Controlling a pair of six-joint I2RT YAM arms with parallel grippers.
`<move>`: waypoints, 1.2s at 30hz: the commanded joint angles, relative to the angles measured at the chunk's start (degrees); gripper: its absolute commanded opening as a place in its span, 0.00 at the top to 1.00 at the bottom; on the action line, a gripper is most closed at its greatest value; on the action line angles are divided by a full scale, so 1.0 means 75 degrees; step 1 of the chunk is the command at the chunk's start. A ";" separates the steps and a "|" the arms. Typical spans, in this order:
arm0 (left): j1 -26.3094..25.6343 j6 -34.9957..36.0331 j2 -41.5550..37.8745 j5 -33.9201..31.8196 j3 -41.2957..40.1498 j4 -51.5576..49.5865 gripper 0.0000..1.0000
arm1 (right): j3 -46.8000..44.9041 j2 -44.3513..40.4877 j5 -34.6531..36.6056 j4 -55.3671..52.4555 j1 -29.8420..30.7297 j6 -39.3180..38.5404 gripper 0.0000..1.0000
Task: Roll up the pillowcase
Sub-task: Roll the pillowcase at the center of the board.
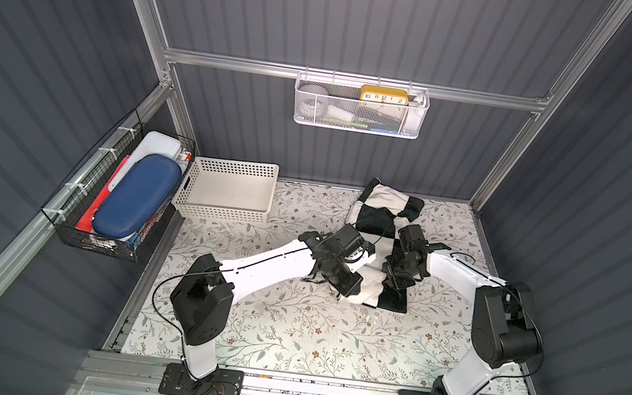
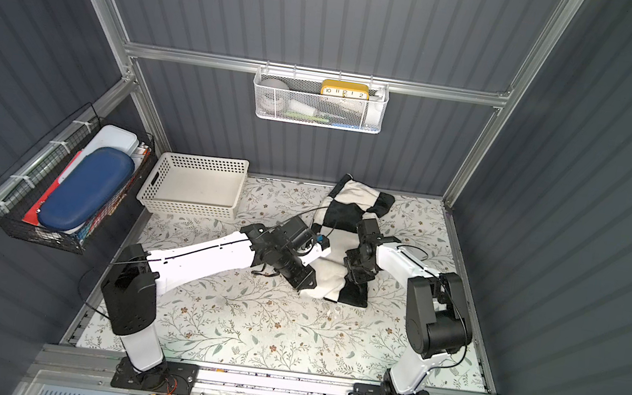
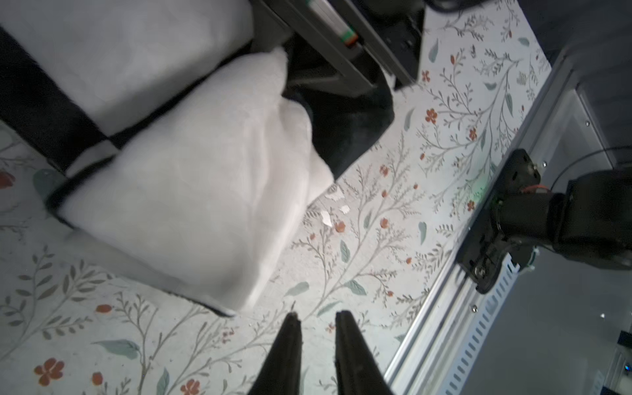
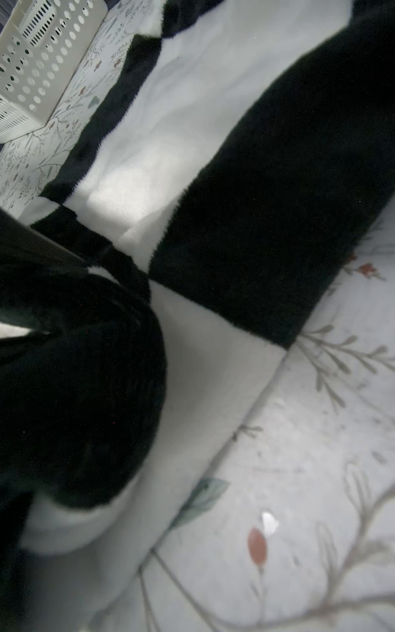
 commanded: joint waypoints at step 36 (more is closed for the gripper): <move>0.0815 -0.0308 0.2383 0.0394 0.0733 0.0644 0.85 | -0.3135 -0.3023 0.3631 0.1750 0.3093 0.3264 0.13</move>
